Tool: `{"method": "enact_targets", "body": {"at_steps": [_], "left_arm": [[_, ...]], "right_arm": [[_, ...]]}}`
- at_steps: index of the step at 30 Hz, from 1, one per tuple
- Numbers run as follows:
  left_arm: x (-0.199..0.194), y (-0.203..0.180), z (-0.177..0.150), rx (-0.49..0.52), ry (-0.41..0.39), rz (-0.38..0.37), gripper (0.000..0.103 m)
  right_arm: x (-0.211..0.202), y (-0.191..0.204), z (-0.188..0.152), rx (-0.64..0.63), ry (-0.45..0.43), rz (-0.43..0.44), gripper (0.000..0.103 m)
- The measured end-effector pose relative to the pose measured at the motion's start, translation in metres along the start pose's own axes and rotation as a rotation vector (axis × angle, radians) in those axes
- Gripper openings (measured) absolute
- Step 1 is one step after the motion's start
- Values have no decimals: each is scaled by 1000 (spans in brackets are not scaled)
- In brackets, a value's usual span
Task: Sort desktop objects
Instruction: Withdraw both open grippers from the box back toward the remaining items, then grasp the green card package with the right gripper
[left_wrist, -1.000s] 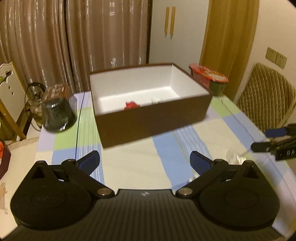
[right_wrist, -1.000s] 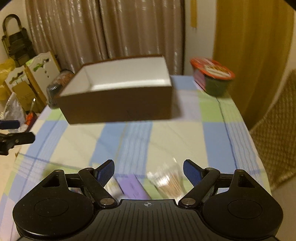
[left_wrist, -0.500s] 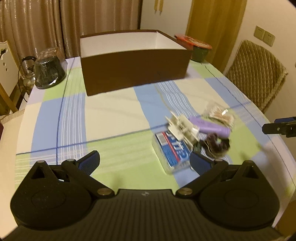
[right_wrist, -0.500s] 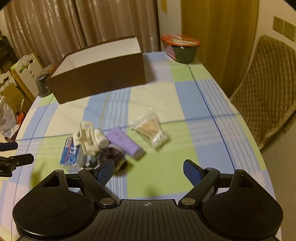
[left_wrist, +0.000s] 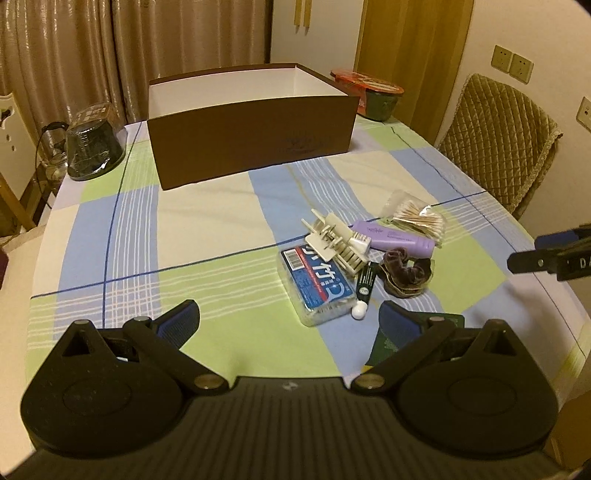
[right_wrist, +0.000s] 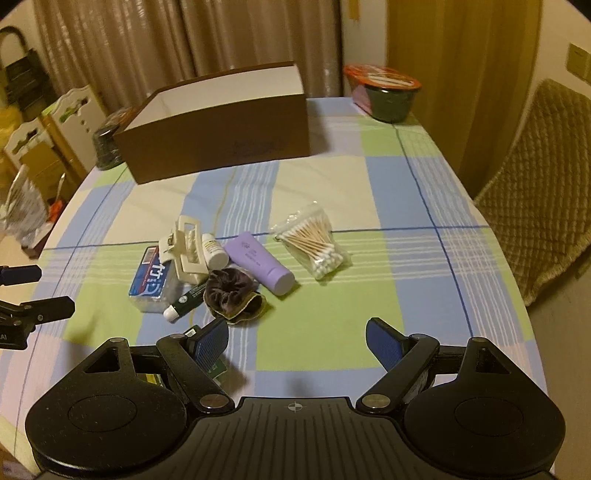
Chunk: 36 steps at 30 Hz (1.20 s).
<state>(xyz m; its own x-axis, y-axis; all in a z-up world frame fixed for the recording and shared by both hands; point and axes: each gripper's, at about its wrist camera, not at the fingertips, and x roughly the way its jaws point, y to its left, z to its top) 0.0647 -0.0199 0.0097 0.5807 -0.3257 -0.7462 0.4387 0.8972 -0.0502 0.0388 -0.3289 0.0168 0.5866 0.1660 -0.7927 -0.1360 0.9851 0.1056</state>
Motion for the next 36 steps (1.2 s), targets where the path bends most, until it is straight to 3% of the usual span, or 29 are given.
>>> {"method": "enact_targets", "body": {"at_steps": [15, 29, 36], "left_arm": [[0, -55, -11, -166, 26, 171, 100], [3, -87, -21, -217, 33, 241, 97], [9, -99, -29, -157, 59, 184, 96]], "right_arm": [[23, -52, 17, -218, 41, 159, 84], [33, -60, 28, -291, 45, 229, 84], [43, -59, 21, -285, 80, 246, 84]]}}
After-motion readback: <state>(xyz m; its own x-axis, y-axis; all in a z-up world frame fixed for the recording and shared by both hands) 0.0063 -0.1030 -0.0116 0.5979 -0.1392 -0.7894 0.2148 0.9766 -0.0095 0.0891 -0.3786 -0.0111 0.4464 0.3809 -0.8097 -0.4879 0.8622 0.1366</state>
